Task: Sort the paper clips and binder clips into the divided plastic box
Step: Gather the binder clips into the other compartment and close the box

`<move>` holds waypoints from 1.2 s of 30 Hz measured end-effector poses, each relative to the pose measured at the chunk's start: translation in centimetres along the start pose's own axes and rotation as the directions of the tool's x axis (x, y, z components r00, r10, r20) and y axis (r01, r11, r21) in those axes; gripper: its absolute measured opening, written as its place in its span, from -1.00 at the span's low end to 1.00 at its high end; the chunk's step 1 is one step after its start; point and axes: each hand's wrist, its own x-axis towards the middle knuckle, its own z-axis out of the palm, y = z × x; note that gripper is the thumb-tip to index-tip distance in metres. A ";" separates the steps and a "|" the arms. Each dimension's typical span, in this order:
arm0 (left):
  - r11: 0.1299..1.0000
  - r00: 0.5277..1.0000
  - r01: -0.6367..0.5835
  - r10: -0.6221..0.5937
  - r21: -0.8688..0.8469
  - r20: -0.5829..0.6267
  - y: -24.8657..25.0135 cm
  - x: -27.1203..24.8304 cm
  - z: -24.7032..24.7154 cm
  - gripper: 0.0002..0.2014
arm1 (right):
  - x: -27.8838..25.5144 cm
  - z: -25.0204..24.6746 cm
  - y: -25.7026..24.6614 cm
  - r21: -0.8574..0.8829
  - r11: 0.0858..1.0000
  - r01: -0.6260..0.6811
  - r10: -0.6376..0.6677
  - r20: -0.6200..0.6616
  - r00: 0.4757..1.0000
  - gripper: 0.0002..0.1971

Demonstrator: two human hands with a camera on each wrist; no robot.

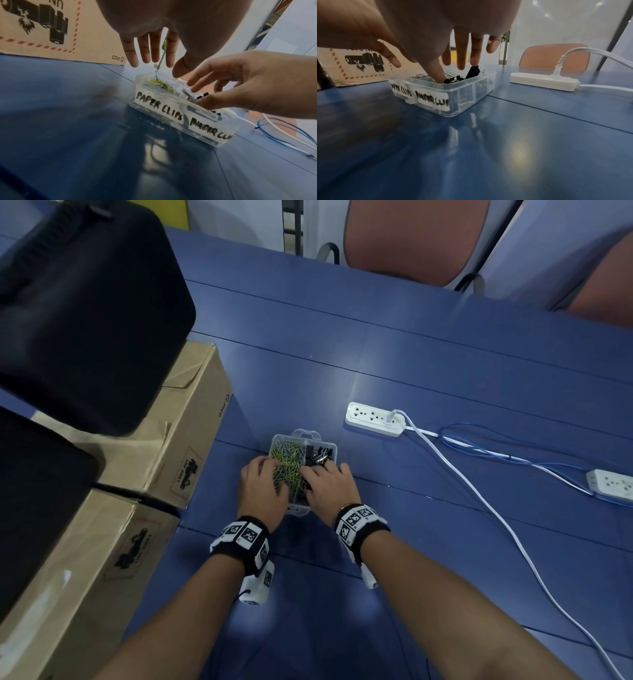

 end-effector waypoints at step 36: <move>0.886 0.939 0.266 -0.149 -0.380 0.311 4.5 2.0 4.9 -0.62 | -4.6 0.2 7.7 0.744 0.302 -0.596 0.624 0.319 0.714 -0.51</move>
